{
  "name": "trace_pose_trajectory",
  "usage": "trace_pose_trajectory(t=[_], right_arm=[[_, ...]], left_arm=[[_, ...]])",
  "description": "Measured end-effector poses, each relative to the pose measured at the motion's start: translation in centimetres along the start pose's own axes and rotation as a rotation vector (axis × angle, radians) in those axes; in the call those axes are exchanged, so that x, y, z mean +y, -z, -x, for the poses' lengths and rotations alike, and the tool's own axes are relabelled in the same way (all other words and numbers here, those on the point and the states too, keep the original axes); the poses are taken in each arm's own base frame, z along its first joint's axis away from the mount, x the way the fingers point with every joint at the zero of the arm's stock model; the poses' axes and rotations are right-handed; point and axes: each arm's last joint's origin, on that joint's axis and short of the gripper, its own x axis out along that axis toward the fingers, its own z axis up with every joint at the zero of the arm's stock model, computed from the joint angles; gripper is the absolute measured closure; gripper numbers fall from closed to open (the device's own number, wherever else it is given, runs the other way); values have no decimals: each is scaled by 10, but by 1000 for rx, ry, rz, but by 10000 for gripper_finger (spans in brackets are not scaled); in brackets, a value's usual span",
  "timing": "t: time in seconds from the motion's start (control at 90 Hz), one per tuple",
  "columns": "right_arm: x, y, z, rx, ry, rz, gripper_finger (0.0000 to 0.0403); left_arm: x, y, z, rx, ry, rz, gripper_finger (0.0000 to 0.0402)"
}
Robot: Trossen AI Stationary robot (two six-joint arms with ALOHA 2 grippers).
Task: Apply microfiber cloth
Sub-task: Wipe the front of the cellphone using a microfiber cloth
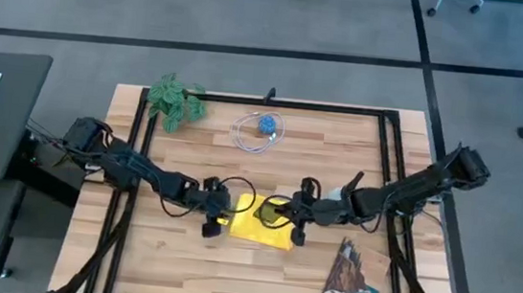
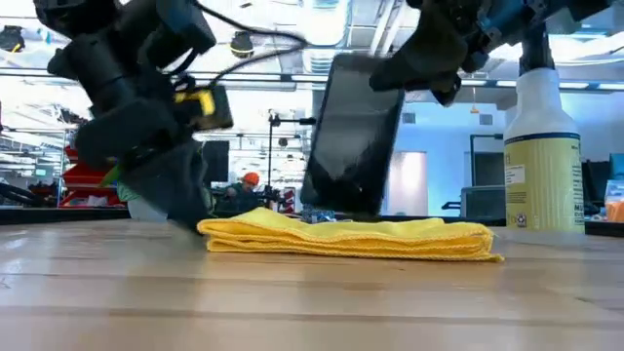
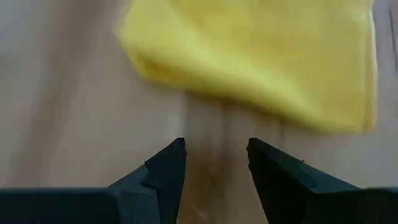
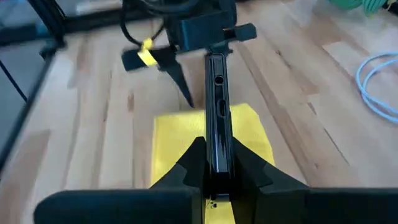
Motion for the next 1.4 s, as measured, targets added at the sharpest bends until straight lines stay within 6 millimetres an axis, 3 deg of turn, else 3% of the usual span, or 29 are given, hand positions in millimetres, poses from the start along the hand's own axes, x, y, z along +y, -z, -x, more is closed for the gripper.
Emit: trace_pose_trajectory(t=[0.267,0.7,0.9,1.067,1.233,1.4], right_arm=[[7,-1,-14,61,20,29,381],[5,-1,-15,72,34,-62,381],[5,-1,-16,67,40,-86,381],[4,-1,-16,57,65,-142,381],[4,-1,-16,42,93,-244,381],[3,-1,-16,31,110,-290,381]], left_arm=[[-11,-9,-13,-138,98,-14,247],[-20,-38,-3,-450,210,10,247],[-20,-47,3,-570,150,-19,247],[-18,-42,17,-475,91,-127,247],[-10,-15,41,-169,-3,-175,247],[-7,7,37,-9,37,-86,245]])
